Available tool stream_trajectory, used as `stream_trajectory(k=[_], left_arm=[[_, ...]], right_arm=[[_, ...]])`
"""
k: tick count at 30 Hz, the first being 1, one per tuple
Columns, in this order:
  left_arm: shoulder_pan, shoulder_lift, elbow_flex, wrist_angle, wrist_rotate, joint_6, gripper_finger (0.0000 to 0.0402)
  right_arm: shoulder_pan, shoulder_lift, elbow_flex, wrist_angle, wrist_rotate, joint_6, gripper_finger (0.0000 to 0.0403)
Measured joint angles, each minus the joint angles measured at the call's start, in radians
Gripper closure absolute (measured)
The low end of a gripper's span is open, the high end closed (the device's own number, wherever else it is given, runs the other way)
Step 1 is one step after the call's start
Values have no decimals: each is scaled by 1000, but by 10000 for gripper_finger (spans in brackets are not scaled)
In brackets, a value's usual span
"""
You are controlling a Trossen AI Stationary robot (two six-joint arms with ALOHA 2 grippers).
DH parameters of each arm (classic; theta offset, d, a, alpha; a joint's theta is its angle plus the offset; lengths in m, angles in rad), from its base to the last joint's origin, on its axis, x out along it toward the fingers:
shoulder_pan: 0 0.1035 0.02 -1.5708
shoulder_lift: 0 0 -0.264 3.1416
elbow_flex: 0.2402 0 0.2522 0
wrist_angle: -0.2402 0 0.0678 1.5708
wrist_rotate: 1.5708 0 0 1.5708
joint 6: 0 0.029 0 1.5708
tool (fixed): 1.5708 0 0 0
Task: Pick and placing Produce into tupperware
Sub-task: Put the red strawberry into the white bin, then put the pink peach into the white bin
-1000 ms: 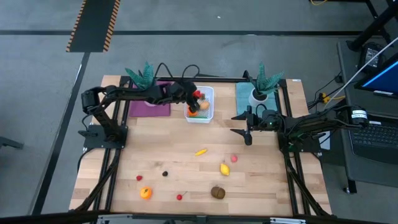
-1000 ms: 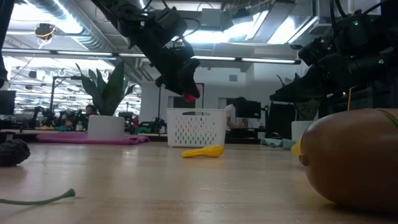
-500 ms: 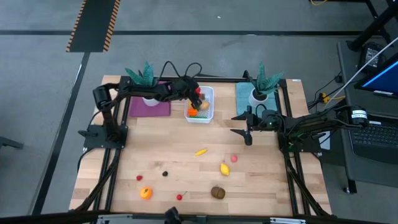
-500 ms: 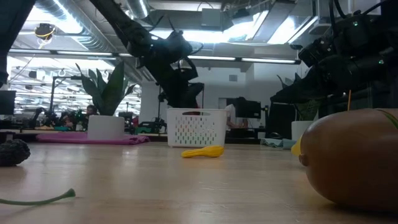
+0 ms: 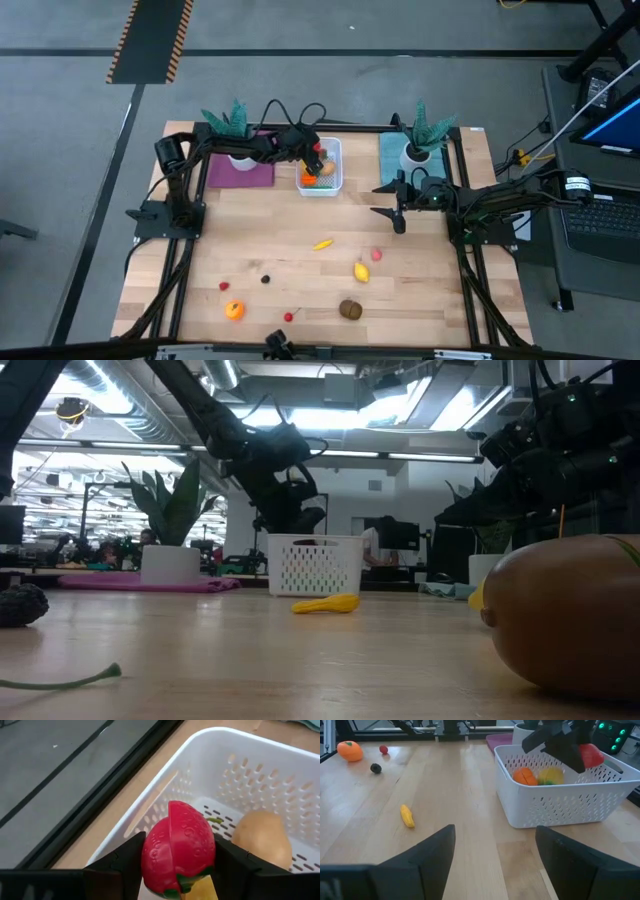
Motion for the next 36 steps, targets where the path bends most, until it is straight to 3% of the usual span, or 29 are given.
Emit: stream_trajectory(k=[9, 22, 30, 36], left_arm=[[-2, 0, 0, 6, 0, 18, 188], [-2, -5, 0, 20, 1, 18, 185], [-3, -48, 0, 18, 7, 18, 150], [-36, -121, 0, 14, 6, 57, 146]], right_arm=[[0, 0, 0, 0, 0, 0, 125], [0, 0, 0, 0, 0, 1, 125], [0, 0, 0, 0, 0, 3, 125], [0, 0, 0, -1, 0, 2, 125]])
